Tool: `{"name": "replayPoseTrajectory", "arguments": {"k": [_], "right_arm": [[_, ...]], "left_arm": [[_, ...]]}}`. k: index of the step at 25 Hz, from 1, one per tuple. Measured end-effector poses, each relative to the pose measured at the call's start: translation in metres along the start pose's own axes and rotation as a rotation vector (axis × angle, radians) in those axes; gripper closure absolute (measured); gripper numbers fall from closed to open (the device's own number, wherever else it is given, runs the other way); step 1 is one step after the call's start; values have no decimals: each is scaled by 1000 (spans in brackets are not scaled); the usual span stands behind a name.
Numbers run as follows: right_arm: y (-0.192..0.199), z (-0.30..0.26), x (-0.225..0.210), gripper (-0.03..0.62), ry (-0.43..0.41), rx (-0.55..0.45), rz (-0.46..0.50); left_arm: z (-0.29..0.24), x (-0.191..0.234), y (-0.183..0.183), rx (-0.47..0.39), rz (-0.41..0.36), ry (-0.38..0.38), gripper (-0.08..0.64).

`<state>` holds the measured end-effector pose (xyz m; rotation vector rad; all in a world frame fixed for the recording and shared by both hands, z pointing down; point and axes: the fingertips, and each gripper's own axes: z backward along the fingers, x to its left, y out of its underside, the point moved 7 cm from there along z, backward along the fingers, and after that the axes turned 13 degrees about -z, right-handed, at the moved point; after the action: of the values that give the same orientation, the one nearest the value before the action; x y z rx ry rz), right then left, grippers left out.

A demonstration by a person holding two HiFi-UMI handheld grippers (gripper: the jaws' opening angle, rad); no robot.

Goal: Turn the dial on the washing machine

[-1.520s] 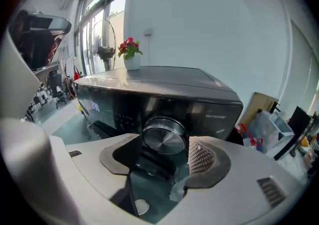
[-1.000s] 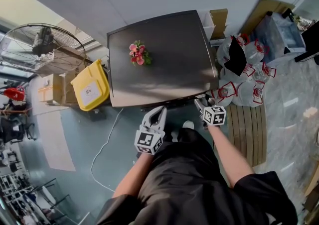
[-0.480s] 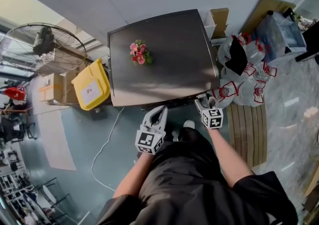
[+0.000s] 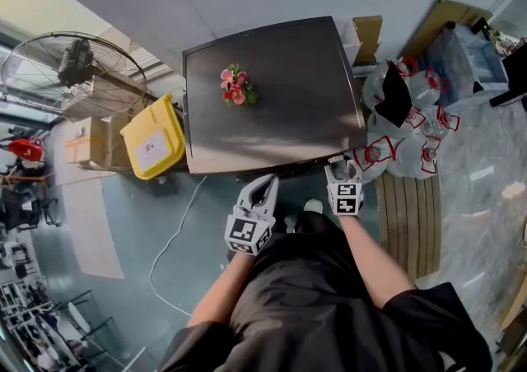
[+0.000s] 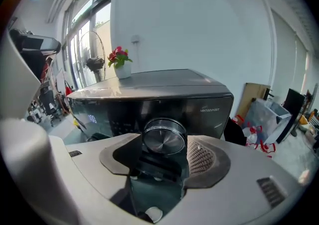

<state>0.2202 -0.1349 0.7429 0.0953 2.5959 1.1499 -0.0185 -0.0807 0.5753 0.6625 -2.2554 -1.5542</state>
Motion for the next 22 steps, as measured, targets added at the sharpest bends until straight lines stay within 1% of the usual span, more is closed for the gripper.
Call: {"name": "replayPoseTrajectory", "arguments": {"k": [3,8,10,12,16,17,19,22], "right_arm": [[0,1,-3,334,-25,-3,-64],[-3,1,-11,336,-104,-13,-234],[-3,0,-13,336,-136,-14,-283],[-4,-1,-16,336,-168,-8,-331],[-1,-3,-24,334,-227,22,-458],[0,-3,-24,334,-237,28,-472],[-1,-3,-24,334,-246,32,-462],[-3,-1,-24,334,-233,35,-391]], "left_arm": [[2,1,1,3,8,2,551],[2,2,2,-1,11,9,551],[1,1,3,-3,12,14,551],[0,0,3,-4,13,18,551],[2,-2,4,-3,12,22,551],[3,-2,4,-3,10,20,551],[4,-2,5,-3,10,16,551],[5,-2,1,-6,11,7,551]]}}
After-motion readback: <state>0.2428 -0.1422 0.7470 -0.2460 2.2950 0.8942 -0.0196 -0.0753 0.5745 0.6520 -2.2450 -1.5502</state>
